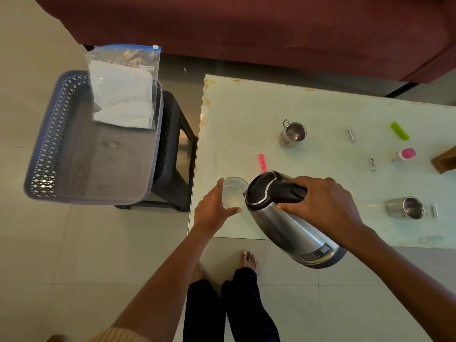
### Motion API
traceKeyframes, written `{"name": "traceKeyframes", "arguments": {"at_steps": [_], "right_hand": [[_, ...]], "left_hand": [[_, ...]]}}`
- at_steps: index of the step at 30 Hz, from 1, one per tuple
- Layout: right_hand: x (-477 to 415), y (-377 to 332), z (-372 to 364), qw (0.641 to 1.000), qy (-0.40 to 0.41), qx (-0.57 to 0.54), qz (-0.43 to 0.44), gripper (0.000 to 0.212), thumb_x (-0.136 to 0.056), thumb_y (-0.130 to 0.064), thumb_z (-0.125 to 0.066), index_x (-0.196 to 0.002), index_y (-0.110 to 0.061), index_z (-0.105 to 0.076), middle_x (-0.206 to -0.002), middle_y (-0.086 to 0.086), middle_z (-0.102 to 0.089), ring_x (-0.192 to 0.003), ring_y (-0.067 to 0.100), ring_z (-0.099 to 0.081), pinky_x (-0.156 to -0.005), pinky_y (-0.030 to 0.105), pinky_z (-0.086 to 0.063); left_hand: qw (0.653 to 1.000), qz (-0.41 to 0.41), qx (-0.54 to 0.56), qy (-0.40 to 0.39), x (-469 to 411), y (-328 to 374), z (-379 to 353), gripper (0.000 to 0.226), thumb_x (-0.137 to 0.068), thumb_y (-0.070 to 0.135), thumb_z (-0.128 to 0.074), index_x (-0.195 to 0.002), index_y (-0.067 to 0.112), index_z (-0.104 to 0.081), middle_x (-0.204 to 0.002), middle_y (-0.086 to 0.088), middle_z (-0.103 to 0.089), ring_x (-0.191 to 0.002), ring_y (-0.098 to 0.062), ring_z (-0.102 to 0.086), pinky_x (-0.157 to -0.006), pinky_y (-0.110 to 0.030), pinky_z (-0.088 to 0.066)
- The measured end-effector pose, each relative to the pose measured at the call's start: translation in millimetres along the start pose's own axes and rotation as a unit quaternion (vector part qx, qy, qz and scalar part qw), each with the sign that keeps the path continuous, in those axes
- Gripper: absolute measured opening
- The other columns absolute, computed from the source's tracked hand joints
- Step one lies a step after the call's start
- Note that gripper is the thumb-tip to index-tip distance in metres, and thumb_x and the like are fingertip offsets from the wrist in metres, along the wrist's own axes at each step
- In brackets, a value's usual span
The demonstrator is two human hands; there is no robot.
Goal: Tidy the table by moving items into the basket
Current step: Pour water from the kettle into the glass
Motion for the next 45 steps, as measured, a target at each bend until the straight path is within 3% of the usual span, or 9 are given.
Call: {"name": "traceKeyframes", "arguments": {"at_steps": [26, 45], "right_hand": [[0.1, -0.3, -0.2, 1.0, -0.006, -0.007, -0.005, 0.04, -0.072, -0.049, -0.068, -0.104, -0.025, -0.063, -0.088, 0.003, -0.067, -0.078, 0.023, -0.057, -0.064, 0.026, -0.038], [-2.6, 0.5, -2.4, 1.0, -0.009, -0.011, 0.003, 0.048, -0.073, -0.051, -0.067, -0.113, -0.025, -0.06, -0.095, 0.003, -0.068, -0.086, 0.023, -0.061, -0.071, 0.029, -0.045]], "left_hand": [[1.0, -0.003, -0.002, 0.001, 1.7, 1.7, 2.1, 0.088, -0.074, 0.041, -0.074, -0.143, 0.021, -0.022, -0.137, -0.002, -0.051, -0.12, -0.025, -0.052, -0.093, -0.038, -0.047], [1.0, -0.004, 0.001, 0.0, 3.3, 3.8, 4.0, 0.088, -0.076, 0.04, -0.072, -0.144, 0.02, -0.021, -0.14, -0.002, -0.048, -0.123, -0.023, -0.05, -0.095, -0.034, -0.045]]}}
Point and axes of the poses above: each hand's wrist, its own x-axis away from the middle knuckle, its own z-axis out of the back of the hand, y = z × x, the point moved 8 cm from there along -x, towards the middle knuckle
